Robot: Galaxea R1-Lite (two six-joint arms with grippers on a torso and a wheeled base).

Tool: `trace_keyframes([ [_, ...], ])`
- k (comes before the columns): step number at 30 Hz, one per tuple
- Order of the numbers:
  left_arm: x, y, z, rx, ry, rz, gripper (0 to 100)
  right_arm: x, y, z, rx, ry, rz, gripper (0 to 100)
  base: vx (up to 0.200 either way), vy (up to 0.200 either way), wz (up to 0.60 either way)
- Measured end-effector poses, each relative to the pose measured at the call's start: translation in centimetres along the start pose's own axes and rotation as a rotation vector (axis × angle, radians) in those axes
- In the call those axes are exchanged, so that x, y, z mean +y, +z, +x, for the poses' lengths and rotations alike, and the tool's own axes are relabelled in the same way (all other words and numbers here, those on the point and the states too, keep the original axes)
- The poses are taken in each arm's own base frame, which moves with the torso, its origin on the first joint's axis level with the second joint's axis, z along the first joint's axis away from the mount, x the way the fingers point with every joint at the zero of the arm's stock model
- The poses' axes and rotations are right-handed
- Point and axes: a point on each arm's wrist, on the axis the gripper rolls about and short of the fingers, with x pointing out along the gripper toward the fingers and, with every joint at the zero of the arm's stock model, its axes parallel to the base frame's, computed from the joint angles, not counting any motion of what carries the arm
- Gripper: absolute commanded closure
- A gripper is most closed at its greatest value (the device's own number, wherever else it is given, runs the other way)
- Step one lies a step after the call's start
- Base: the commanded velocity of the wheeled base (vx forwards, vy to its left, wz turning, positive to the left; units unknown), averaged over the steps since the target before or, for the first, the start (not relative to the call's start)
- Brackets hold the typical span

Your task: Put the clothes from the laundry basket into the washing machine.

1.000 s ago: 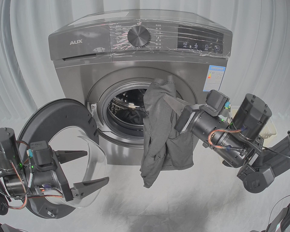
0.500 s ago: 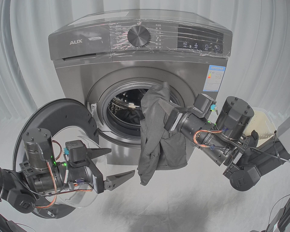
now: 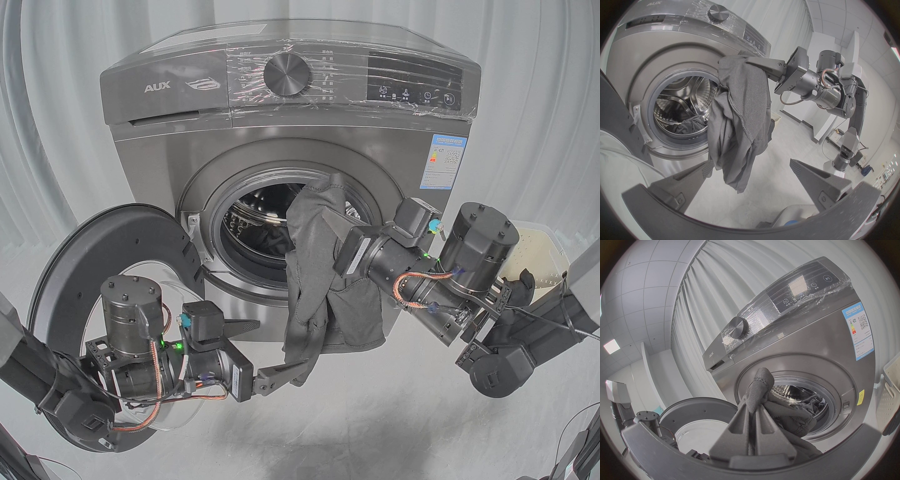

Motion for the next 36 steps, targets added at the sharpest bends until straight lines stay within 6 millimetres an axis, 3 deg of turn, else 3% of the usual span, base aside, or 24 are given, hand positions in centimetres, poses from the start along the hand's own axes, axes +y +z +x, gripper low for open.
trace_keyframes([
  [11, -0.2, 1.0, 3.2, -0.021, -0.039, -0.081, 0, 0.1, -0.1, -0.1, -0.001, 0.002, 0.001, 100, 0.0, 0.0, 0.0],
  [21, 0.0, 0.9, 4.9, -0.054, -0.012, -0.073, 0, 0.1, -0.2, -0.1, -0.001, 0.004, 0.003, 100, 0.0, 0.0, 0.0],
  [22, 0.1, 0.9, 5.1, -0.069, -0.003, -0.069, 100, 0.2, -0.2, -0.1, -0.002, 0.005, 0.003, 100, 0.0, 0.0, 0.0],
  [30, 0.1, 0.3, 6.4, -0.098, 0.02, -0.06, 100, 0.2, -0.2, -0.1, 0.0, 0.006, 0.004, 100, 0.0, 0.0, 0.0],
  [36, -0.6, 0.6, 6.0, -0.141, -0.003, -0.045, 100, 0.1, -0.2, -0.2, -0.001, 0.004, 0.01, 100, 0.0, 0.0, 0.0],
])
